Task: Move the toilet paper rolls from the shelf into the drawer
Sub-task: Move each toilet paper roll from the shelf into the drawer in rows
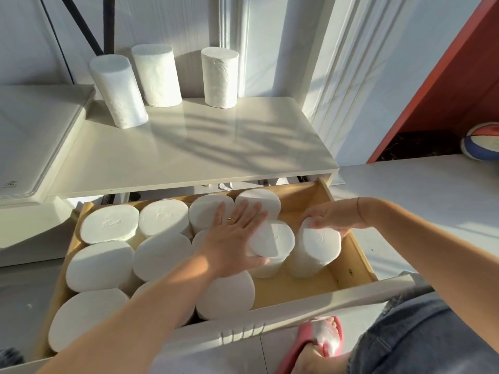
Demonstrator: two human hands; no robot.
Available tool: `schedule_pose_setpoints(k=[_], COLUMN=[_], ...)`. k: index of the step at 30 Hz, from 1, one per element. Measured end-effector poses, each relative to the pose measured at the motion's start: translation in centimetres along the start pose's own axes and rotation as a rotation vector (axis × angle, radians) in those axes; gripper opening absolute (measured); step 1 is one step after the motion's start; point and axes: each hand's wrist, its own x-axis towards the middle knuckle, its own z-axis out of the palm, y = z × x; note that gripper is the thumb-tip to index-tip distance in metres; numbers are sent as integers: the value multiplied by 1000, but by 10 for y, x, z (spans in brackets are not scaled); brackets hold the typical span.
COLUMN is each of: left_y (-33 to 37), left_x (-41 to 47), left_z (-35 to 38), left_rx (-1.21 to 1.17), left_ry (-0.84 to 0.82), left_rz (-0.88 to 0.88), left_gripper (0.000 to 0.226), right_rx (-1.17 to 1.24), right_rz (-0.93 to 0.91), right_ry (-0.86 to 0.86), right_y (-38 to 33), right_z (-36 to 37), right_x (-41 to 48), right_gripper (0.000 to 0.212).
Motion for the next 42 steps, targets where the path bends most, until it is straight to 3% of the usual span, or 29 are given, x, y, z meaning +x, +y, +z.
schedule_pose_setpoints(k=[5, 9, 13, 19, 23, 28, 33, 35, 42], left_y=[-2, -5, -9, -9, -10, -6, -11, -17, -20], left_x=[3, 4, 2, 1, 1, 1, 1, 1, -1], left_z=[-2, -3, -3, -4, -8, -6, -9, -11, -12], left_rx=[13, 47, 30, 31, 59, 150, -8, -69, -2], left_ry=[3, -18, -5, 7, -53, -12, -53, -91, -120], left_rz=[20, 16, -8, -48, -29, -65, -18, 11, 63], left_gripper=[95, 95, 84, 82, 104, 69, 73, 91, 93], right_rx=[171, 441, 545, 610, 579, 610, 648, 665, 675], right_rz=[50, 44, 45, 80, 108, 104, 84, 87, 80], right_ry=[-207, -247, -304, -298, -253, -246, -241, -238, -165], right_y=[16, 23, 20, 15, 9, 6, -3, -4, -10], right_z=[28, 44, 59, 66, 71, 76, 86, 88, 97], right_x=[-17, -20, -16, -13, -13, -16, -12, -12, -13], right_gripper=[35, 43, 44, 52, 49, 48, 50, 50, 49])
